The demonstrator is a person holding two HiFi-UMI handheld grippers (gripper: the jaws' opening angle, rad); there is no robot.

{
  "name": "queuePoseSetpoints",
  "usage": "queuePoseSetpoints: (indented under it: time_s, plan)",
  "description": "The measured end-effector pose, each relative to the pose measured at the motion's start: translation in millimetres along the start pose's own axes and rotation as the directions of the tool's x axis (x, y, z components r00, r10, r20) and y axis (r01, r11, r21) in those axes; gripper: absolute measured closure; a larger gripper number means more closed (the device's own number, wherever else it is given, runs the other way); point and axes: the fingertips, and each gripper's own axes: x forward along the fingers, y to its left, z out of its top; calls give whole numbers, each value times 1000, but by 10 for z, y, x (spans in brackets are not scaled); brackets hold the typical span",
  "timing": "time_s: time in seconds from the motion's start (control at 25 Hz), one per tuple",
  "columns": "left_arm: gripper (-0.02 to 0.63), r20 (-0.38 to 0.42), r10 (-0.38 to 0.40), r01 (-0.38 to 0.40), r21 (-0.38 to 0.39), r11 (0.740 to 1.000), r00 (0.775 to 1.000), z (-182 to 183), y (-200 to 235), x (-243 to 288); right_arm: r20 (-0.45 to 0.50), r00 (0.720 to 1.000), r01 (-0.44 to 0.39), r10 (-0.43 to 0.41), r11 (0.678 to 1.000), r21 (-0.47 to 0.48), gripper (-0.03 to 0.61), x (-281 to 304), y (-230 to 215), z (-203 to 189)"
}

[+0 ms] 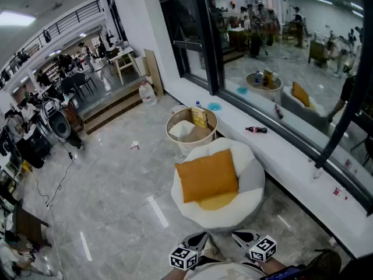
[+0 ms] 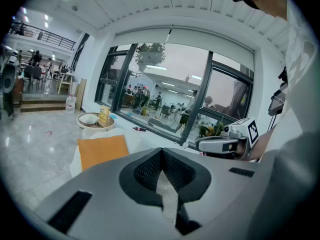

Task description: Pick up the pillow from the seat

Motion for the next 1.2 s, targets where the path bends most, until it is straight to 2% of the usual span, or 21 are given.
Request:
queuePoseSetpoints:
  time_s: [0.12,0.32,0.6,0.88,1.08,1.2]
  plan:
    - [604,16,28,-28,6,1000,999,14,127,-92,21,1000,-13,13,1000,-24,566,124,15,38]
    - [604,34,64,-64,-7,998,997,23,314,-203,67,998,-3,3,1000,6,565,256,-10,161]
    - [604,25,42,-42,-19,999,999,83,616,-216,65,998,25,-27,999,31,565,553,-62,277]
    - [604,-6,25,-25,-19,999,1000,274,1148,-253,60,994,85,-88,995,47,565,991,-86,488]
    - [604,-15,-18,18,-6,1000,1000,379,1557,-299,53,987,149,-152,987,57,565,1331,-93,557]
    - [604,-9,-36,36,-4,999,999,444,1810,-366,81,976,195,-201,978,73,565,1515,-91,608]
